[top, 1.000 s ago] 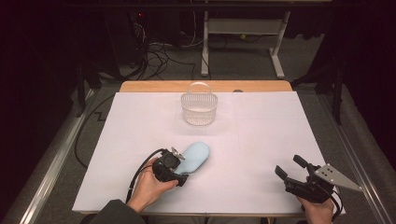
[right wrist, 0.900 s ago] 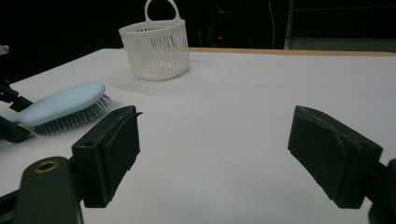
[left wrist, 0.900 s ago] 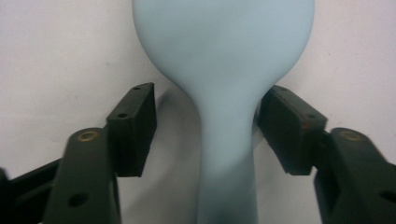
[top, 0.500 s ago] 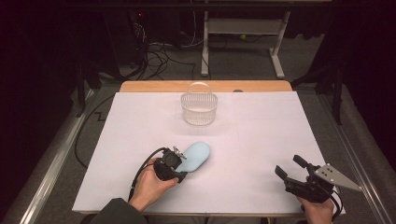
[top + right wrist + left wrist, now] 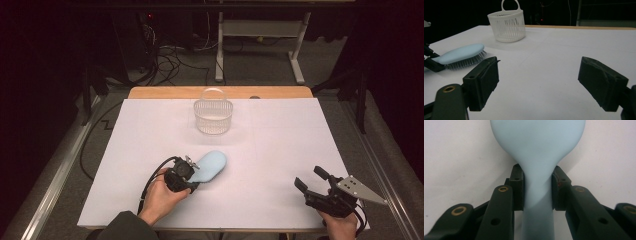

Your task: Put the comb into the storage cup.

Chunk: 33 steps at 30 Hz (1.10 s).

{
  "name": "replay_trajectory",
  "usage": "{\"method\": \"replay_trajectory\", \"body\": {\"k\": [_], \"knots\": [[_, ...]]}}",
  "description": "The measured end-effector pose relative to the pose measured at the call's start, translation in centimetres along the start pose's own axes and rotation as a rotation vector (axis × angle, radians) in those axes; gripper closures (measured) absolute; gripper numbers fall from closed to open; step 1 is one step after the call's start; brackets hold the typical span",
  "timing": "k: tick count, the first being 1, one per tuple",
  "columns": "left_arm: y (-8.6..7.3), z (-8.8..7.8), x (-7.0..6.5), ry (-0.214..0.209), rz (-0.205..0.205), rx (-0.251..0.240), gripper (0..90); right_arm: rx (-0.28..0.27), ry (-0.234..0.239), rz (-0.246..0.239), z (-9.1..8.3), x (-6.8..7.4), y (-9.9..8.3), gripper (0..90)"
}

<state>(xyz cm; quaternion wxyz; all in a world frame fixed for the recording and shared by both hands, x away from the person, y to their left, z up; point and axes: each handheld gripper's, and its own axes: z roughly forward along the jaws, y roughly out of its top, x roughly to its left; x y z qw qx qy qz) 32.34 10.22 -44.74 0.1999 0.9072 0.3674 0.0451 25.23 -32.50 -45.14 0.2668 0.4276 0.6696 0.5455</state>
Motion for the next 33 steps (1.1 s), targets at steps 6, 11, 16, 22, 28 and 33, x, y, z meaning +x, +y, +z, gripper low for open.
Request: {"method": "replay_trajectory", "body": {"k": [6, 11, 16, 22, 28, 33], "knots": [[-0.1, 0.0, 0.1, -0.011, 0.017, -0.020, 69.2, 0.002, -0.005, 0.000, 0.1, 0.0, 0.0, 17.7], [-0.4, -0.3, 0.4, -0.033, 0.019, -0.063, 69.3, -0.003, -0.011, -0.006, 0.0, 0.1, 0.0, 18.2], [-0.7, -1.0, 0.8, -0.055, 0.014, -0.112, 69.3, -0.003, -0.011, -0.014, 0.1, 0.3, 0.0, 18.3], [-1.5, -2.0, 1.6, -0.074, 0.006, -0.174, 69.3, -0.008, -0.018, -0.013, 0.0, 0.3, 0.1, 18.3], [-2.4, -3.0, 2.5, -0.087, -0.004, -0.238, 69.3, -0.017, -0.023, -0.009, -0.1, 0.5, 0.1, 18.2], [-3.2, -3.5, 2.6, -0.098, 0.000, -0.300, 69.3, -0.019, -0.013, -0.012, -0.1, 0.9, 0.2, 18.2]]}}
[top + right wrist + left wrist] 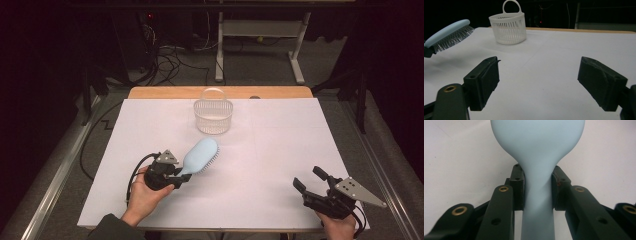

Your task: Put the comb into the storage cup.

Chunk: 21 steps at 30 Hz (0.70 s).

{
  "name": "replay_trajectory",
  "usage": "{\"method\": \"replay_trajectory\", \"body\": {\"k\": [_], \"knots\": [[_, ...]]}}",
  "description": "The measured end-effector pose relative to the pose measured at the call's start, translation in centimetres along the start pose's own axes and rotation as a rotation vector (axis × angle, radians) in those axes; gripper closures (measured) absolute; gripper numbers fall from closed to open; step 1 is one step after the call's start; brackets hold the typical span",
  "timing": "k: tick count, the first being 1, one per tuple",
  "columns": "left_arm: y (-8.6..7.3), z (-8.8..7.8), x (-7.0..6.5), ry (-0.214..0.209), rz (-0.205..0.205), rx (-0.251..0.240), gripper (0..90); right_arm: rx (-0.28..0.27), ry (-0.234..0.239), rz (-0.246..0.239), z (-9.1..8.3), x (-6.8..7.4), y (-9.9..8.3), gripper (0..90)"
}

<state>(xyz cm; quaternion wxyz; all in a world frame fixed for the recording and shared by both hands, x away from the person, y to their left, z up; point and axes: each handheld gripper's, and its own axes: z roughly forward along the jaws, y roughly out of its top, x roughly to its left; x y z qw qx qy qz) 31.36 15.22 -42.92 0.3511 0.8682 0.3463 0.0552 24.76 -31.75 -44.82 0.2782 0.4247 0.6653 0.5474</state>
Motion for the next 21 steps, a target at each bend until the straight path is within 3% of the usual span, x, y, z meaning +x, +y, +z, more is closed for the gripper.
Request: {"method": "replay_trajectory", "body": {"k": [7, 21], "knots": [[-0.6, 0.2, 0.2, -0.020, 0.008, -0.030, 69.3, -0.012, 0.015, -0.002, 0.3, 0.7, 0.3, 17.1], [-0.7, 0.6, -0.7, -0.039, 0.015, -0.078, 69.3, 0.009, 0.109, -0.058, 3.2, 4.0, 1.2, 16.6]]}}
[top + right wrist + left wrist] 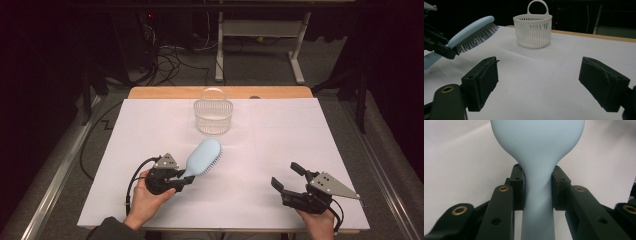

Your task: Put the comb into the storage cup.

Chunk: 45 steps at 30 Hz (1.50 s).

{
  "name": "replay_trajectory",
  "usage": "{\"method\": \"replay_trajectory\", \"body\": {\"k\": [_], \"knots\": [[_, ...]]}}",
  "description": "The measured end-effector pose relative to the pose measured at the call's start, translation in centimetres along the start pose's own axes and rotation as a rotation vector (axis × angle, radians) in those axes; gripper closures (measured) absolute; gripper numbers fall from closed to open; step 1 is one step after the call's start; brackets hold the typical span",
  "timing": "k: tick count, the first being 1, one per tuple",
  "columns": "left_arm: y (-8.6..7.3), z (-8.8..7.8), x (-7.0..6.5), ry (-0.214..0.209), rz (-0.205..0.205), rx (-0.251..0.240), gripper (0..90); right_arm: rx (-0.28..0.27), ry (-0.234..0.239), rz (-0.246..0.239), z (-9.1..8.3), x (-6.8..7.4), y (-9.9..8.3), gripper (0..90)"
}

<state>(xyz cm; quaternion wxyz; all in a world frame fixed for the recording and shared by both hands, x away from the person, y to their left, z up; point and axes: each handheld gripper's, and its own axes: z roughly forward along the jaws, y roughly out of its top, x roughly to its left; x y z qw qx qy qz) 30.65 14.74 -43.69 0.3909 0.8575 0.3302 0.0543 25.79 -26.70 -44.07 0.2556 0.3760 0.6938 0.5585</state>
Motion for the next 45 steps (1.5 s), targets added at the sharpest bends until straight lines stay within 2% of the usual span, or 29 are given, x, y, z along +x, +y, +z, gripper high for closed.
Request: {"method": "replay_trajectory", "body": {"k": [12, 19, 25, 28, 36, 45], "knots": [[0.2, 0.7, -0.6, -0.021, 0.019, -0.006, 69.3, -0.020, 0.054, 0.015, 1.3, 1.6, 0.6, 16.2], [0.3, 0.6, -1.0, -0.033, 0.023, -0.024, 69.3, 0.002, 0.099, 0.015, 2.8, 2.6, 0.7, 16.1], [0.6, 0.7, -1.8, -0.020, 0.052, -0.034, 69.3, 0.018, 0.144, 0.012, 4.0, 3.7, 0.9, 16.1], [0.8, 0.8, -2.2, -0.025, 0.068, -0.037, 69.3, 0.023, 0.168, 0.040, 4.6, 4.0, 0.9, 16.1], [1.0, 1.5, -2.8, -0.026, 0.084, -0.034, 69.3, 0.033, 0.186, 0.054, 5.6, 4.6, 1.2, 16.2], [1.5, 1.8, -3.4, -0.024, 0.097, -0.048, 69.3, 0.063, 0.240, 0.069, 7.3, 5.6, 1.2, 16.2]]}}
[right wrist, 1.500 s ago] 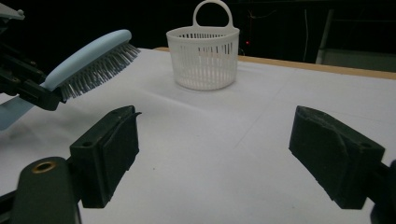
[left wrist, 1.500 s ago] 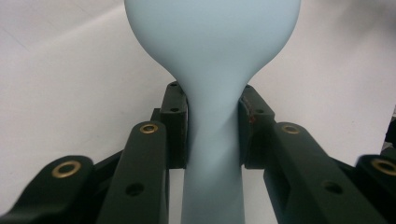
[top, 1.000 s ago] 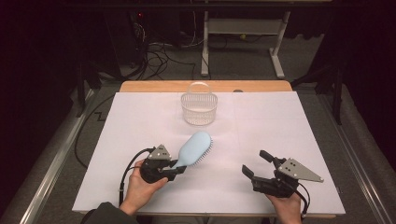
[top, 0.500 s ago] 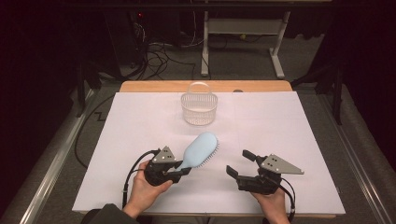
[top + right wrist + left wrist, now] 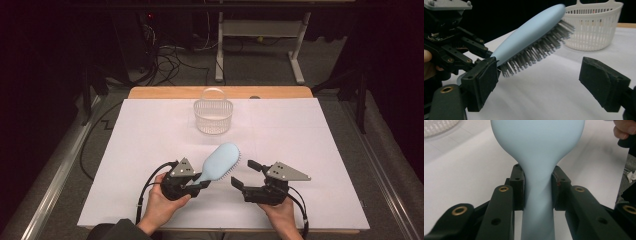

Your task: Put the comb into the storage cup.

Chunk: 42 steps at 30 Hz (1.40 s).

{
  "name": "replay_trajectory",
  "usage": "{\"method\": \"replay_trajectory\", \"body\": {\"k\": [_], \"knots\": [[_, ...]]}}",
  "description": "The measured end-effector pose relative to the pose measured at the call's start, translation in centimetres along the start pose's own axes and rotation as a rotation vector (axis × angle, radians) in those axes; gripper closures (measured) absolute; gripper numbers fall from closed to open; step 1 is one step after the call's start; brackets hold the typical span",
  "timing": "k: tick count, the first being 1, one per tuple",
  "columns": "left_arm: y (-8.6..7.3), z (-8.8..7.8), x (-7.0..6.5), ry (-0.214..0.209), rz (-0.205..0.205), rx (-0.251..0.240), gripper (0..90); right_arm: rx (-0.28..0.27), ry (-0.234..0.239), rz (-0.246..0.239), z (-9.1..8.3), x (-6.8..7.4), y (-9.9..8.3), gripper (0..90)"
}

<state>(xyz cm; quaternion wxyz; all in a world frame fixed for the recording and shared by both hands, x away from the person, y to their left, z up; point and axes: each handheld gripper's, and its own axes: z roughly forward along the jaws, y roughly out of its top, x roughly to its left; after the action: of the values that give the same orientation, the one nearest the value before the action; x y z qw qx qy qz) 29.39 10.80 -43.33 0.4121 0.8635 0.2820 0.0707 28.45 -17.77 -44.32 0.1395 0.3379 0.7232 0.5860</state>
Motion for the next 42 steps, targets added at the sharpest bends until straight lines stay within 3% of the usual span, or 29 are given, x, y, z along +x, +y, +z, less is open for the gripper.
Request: {"method": "replay_trajectory", "body": {"k": [3, 9, 26, 30, 34, 42], "knots": [[0.1, 0.1, 0.0, 0.000, 0.004, 0.000, 69.3, 0.009, 0.015, 0.000, 0.6, 0.3, 0.1, 16.2], [0.5, 0.3, -0.4, -0.006, 0.020, -0.004, 69.3, 0.018, 0.039, 0.045, 1.5, 0.4, 0.1, 16.2], [1.3, 1.6, -1.0, -0.031, 0.037, 0.003, 69.3, 0.027, 0.028, 0.114, 2.9, 0.3, 0.5, 16.2], [1.5, 1.7, -1.2, -0.035, 0.044, -0.002, 69.3, 0.058, 0.063, 0.151, 3.5, 0.2, 0.4, 18.0], [1.6, 1.8, -1.4, -0.035, 0.054, -0.003, 69.3, 0.087, 0.073, 0.133, 4.1, 0.6, 0.3, 18.6], [1.8, 1.9, -1.7, -0.036, 0.065, 0.000, 69.3, 0.098, 0.083, 0.152, 4.5, 0.6, 0.3, 20.7]]}}
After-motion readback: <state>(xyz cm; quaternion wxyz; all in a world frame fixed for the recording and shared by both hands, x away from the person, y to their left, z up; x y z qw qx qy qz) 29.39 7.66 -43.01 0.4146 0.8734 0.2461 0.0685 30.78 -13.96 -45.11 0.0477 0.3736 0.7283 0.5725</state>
